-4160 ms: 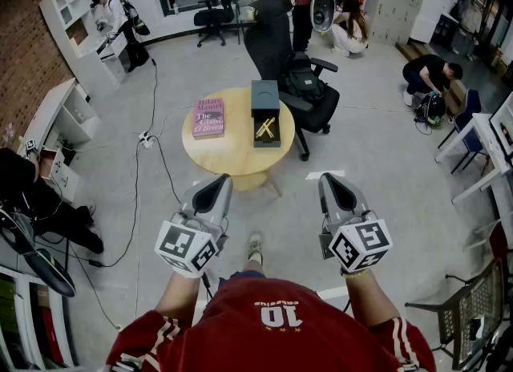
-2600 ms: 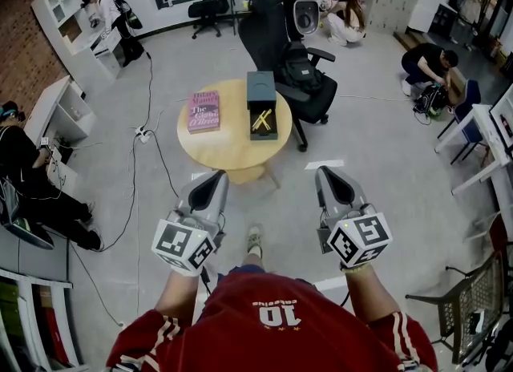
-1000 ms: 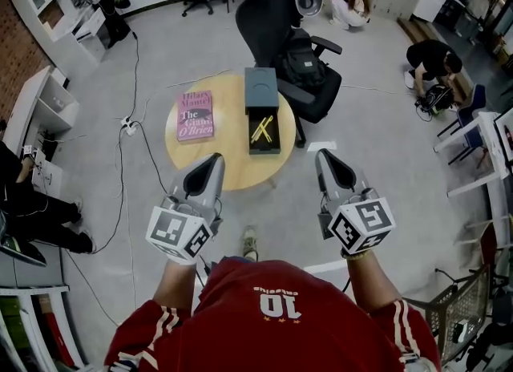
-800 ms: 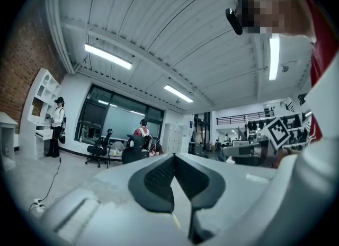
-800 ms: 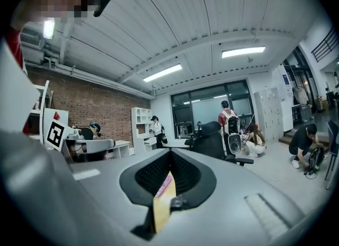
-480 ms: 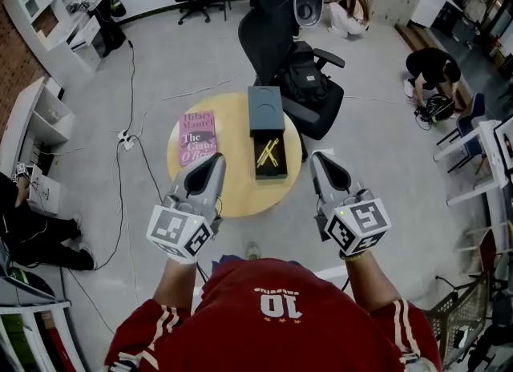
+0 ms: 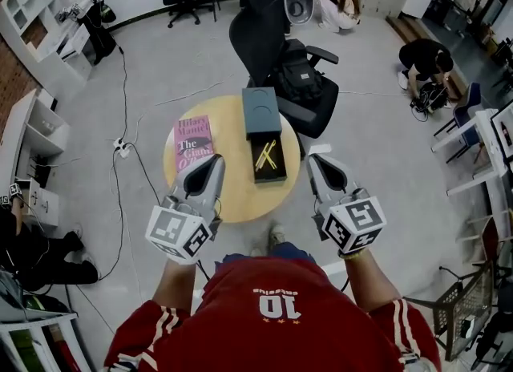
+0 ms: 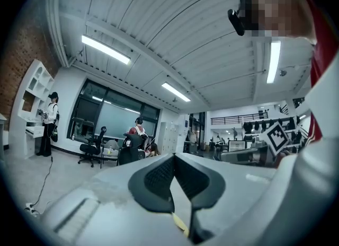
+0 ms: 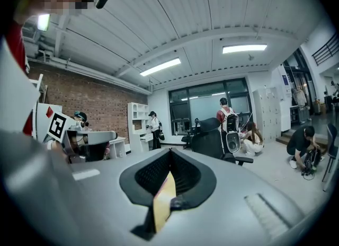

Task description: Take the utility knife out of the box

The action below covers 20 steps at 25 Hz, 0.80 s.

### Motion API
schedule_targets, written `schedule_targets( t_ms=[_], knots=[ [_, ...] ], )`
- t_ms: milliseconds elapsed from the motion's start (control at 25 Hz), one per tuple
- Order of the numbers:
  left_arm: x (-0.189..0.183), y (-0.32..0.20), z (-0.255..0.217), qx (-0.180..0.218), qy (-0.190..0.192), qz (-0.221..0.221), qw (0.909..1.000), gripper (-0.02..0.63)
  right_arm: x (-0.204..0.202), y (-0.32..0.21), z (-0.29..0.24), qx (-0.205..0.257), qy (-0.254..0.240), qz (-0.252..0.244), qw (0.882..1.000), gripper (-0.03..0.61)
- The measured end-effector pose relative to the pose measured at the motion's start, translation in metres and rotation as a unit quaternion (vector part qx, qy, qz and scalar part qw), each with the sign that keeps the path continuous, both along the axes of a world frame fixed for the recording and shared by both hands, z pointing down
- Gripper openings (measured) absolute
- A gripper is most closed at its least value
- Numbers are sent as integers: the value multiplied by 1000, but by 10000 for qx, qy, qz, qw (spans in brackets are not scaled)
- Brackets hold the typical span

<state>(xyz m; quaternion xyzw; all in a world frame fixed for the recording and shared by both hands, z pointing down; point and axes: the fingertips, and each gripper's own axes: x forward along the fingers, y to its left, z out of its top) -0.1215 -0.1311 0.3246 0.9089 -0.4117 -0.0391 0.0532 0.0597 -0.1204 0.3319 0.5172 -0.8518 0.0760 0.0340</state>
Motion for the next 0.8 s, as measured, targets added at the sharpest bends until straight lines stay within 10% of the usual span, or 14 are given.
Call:
schedule_targets(
  t_ms=[800],
  knots=[
    [-3, -15, 5, 42, -82, -52, 9999, 3, -7, -40, 35, -99, 275, -273, 9992, 79]
  ],
)
